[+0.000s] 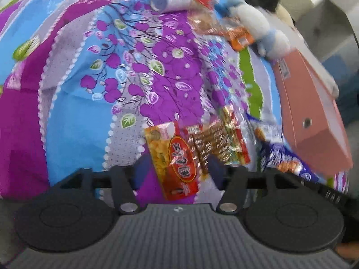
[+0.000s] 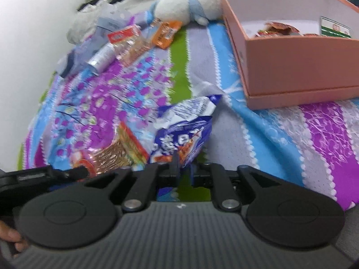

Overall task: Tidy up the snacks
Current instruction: 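Lift the red-label snack in left tool while right lifts the blue-white bag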

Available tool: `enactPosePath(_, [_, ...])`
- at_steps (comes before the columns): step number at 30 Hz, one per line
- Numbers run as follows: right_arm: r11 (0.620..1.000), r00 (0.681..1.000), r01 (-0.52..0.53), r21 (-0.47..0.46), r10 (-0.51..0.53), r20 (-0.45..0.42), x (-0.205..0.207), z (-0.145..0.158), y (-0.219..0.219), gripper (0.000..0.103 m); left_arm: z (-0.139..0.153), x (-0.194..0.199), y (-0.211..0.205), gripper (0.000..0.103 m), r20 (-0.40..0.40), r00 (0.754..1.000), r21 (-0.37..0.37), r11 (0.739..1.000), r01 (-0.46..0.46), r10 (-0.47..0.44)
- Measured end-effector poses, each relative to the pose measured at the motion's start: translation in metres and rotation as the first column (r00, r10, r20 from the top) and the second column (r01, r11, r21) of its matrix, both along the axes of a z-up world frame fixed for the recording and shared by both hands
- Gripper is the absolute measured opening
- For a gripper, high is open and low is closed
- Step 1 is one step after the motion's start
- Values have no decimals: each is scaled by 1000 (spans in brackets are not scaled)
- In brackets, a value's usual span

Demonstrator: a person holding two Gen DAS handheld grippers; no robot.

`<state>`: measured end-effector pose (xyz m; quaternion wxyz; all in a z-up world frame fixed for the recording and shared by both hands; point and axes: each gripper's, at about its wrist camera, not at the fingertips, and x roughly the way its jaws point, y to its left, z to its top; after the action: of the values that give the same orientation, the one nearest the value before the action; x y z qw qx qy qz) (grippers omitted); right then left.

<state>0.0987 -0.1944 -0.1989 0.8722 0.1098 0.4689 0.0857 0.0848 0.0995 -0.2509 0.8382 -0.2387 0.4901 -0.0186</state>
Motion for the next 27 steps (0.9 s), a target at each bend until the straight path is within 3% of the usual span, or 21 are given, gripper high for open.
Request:
enactPosePath(1, [1000,1000,9,1,-9,-5,-1,-2,-2,69,1,-1,0,73,5,1000,16,1000,25,-25])
enactPosePath(3, [999,999,40,9,-40,11,-4,-4,-9,82,4,-2,-4,78,23,996,73,994,87,-89])
enactPosePath(6, [998,998,53,-31,-52,25,-4,-8,-13,82,10,-1,-13,82,56,975,137,969,205,-214])
enactPosePath(9, [997,996,76,-31,-74,56,0,-5,-19,82,15,5,-28,87,84,935,211,923,322,-345])
enactPosePath(12, [997,995,61,-38,-58,86,7,0,-19,82,16,14,-48,91,99,886,314,859,405,-454])
enactPosePath(15, [998,994,42,-49,-36,105,16,3,-16,82,14,22,-68,92,90,815,404,769,496,-572])
enactPosePath(21, [998,995,-43,-49,47,84,40,-3,1,82,-7,33,-89,93,29,701,484,624,614,-712])
enactPosePath(27, [991,994,-97,-88,100,35,59,-26,16,82,-31,50,-88,93,-12,685,494,591,638,-728])
